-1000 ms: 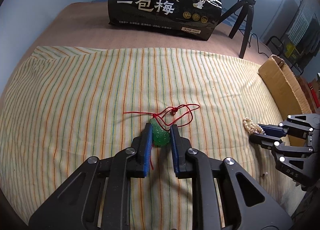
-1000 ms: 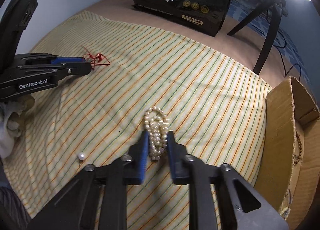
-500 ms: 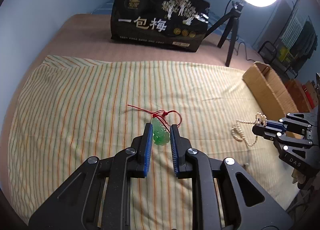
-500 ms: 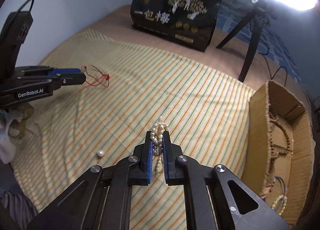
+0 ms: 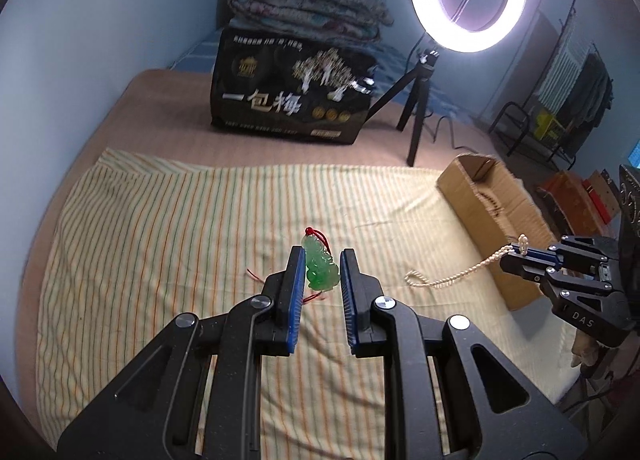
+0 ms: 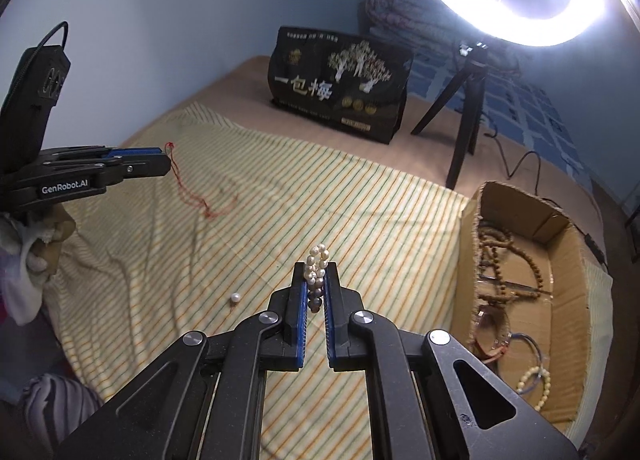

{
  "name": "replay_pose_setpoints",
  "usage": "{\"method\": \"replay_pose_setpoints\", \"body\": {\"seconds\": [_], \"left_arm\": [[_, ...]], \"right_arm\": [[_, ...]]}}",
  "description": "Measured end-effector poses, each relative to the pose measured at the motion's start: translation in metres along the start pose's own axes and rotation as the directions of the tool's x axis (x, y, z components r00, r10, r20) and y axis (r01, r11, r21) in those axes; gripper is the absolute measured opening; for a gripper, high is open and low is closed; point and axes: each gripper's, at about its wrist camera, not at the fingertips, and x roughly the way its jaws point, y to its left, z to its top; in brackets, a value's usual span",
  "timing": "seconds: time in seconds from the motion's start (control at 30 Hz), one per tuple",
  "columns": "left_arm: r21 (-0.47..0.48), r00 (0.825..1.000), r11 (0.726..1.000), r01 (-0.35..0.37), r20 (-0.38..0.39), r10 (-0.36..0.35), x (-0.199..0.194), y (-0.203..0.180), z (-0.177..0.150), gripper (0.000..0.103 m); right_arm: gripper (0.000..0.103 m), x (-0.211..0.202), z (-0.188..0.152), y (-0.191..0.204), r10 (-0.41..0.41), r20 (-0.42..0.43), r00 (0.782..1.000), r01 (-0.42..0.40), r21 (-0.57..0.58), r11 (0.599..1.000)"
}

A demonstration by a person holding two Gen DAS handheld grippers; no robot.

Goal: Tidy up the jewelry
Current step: 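Carry the pearl strand into the box with the right tool while the left tool carries the pendant over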

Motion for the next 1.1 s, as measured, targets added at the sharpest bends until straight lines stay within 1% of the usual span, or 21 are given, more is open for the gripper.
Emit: {"method": "replay_pose_setpoints", "body": {"seconds": [0.3, 0.6, 0.8, 1.1], "left_arm": [[0.037, 0.998, 0.998, 0.046, 0.045, -0.048, -0.028, -0.026, 0.009, 0.016], [0.081, 0.992, 0.992, 0.095, 0.074, -0.101, -0.045, -0.057, 0.018, 0.016], [0.105, 0.988, 0.987, 0.124, 0.081, -0.132, -0.046, -0.079, 0.023, 0.016], [0.150, 0.979, 0.973, 0.178, 0.073, -0.190, -0.035, -0.122, 0.034, 0.016]], "right_arm": [[0.006, -0.047, -0.003, -0.008, -0.013, 0.081, 0.997, 0.010, 0.033, 0.999], [0.006, -0.096, -0.005, -0.024, -0.044, 0.167, 0.985, 0.034, 0.058, 0.998], [0.006, -0.119, -0.007, -0.042, -0.080, 0.205, 0.976, 0.065, 0.078, 0.995], [0.006, -0.141, -0.010, -0.081, -0.159, 0.225, 0.961, 0.133, 0.129, 0.983]]}}
